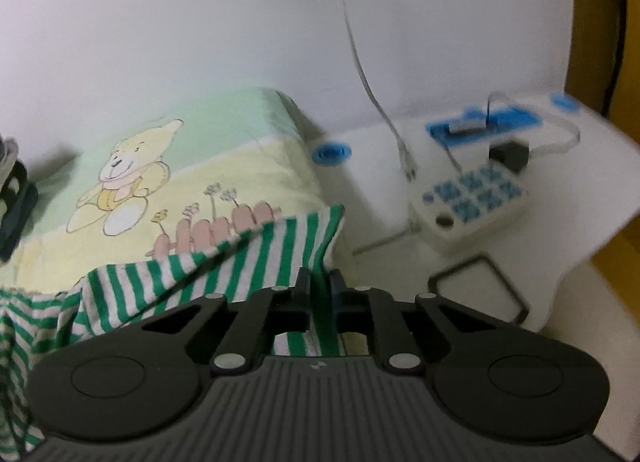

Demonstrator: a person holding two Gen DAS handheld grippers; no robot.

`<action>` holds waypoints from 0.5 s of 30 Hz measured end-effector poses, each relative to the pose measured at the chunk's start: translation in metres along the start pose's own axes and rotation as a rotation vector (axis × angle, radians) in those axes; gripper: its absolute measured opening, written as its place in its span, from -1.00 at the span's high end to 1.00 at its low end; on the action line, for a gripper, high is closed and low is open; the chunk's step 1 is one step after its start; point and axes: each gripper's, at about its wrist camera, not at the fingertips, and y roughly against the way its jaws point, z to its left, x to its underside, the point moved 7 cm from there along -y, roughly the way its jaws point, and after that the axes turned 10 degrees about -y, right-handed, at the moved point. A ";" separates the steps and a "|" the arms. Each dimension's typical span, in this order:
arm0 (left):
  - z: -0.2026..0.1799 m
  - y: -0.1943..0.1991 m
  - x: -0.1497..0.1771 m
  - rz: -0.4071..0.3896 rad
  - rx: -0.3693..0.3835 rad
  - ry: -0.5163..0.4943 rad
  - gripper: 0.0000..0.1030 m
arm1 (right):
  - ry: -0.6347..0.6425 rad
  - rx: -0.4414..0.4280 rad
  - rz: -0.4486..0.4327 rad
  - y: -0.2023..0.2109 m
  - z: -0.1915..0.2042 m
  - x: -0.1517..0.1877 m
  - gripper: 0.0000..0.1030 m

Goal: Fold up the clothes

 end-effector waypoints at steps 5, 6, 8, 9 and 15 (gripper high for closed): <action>0.019 0.004 0.009 0.014 -0.036 0.069 -0.34 | 0.126 -0.039 -0.053 0.022 0.032 -0.005 0.82; 0.024 0.005 0.012 0.017 -0.048 0.081 -0.34 | 0.138 -0.066 -0.043 0.025 0.040 -0.003 0.82; 0.033 0.008 0.017 0.025 -0.073 0.104 -0.35 | 0.169 -0.117 -0.016 0.031 0.063 0.007 0.82; 0.038 0.009 0.021 0.027 -0.081 0.118 -0.36 | 0.184 -0.143 -0.002 0.035 0.074 0.011 0.82; 0.069 0.021 0.041 0.014 -0.094 0.193 -0.36 | 0.278 -0.286 0.078 0.054 0.143 0.048 0.82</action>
